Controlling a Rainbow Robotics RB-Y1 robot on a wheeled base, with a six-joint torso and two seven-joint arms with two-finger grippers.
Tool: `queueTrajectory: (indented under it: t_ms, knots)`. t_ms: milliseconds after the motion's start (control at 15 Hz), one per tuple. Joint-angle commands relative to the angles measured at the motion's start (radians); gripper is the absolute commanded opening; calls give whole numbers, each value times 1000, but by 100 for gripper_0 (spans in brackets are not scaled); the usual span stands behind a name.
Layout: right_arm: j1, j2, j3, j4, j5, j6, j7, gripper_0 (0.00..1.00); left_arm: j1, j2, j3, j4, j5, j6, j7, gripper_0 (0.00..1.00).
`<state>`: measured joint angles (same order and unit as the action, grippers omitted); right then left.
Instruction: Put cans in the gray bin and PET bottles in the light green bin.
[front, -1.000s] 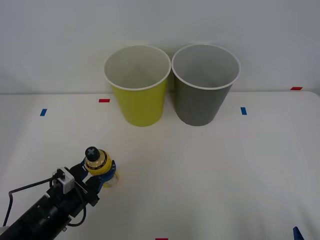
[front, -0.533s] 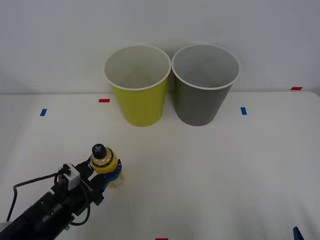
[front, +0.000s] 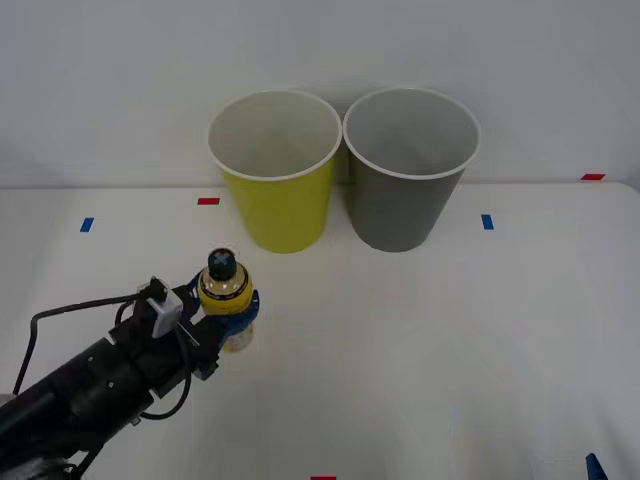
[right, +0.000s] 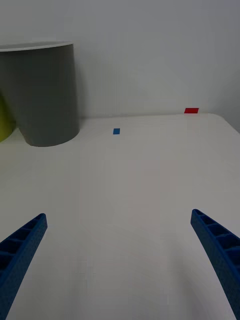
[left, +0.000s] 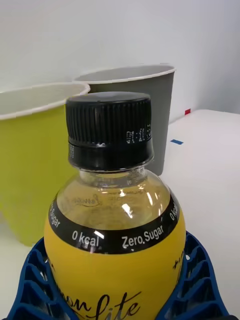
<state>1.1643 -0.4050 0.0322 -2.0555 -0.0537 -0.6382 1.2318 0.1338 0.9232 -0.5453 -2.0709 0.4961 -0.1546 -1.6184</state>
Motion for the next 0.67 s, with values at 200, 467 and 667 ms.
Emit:
queueTrajectory:
  t_ms: [200,467,667]
  knots:
    - [0,0,0,0,0,0,0,100,0,-1,120,-230,-2,287,0,7]
    - [0,0,0,0,0,0,0,100,-2,-29,235,-390,56,521,-2,7]
    - [0,0,0,0,0,0,0,100,-2,-98,386,-494,237,744,-52,6]
